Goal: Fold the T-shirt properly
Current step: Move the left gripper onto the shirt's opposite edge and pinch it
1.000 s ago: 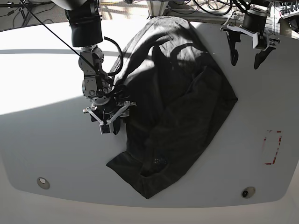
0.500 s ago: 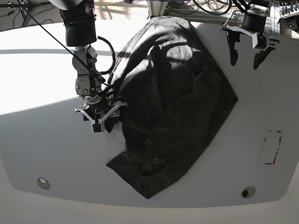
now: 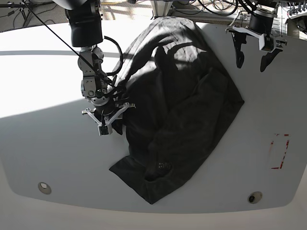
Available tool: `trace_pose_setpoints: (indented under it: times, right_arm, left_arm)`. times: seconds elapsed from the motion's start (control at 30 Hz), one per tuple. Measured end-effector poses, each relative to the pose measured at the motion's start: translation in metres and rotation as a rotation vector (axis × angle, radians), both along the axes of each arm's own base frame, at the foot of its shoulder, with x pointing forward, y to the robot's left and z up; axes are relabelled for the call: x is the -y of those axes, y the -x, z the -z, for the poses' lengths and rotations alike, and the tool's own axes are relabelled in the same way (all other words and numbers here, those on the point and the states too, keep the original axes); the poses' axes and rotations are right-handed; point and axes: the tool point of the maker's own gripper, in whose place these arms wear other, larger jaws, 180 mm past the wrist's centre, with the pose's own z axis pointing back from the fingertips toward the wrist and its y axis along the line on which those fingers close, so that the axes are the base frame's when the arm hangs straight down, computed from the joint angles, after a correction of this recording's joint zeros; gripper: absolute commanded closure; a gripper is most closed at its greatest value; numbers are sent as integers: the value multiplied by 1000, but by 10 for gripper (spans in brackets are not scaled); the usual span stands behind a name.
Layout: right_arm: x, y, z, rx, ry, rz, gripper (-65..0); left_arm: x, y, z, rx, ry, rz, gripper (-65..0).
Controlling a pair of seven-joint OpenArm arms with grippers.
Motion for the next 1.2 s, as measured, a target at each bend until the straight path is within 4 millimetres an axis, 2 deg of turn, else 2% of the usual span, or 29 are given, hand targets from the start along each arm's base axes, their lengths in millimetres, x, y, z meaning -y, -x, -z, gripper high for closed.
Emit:
trace_pose_setpoints:
  times: [0.13,0.2,0.53,0.77,1.03,1.2]
  right_arm:
    - [-1,0,1,2,-3,2,-120]
    - [-2,0,1,2,-6,4,0]
    - [-12,7,-1,3,-15,-10,-14]
    - [-1,11,-3,6,13,-8,-5]
    - [17,20,-13,25,61,-7,0]
    - [18,21,-23,47,64,-13,0]
  left_arm:
    - [0,0,0,1,0,0,-408]
    - [1,-1,0,3,3,2,-406]
    - [27,-5,9,-32,65,51,-407]
    - [59,3,16,-60,131,121,-409]
    - [50,2,16,-57,114,88,-407]
    - [48,4,17,-62,111,82,-408]
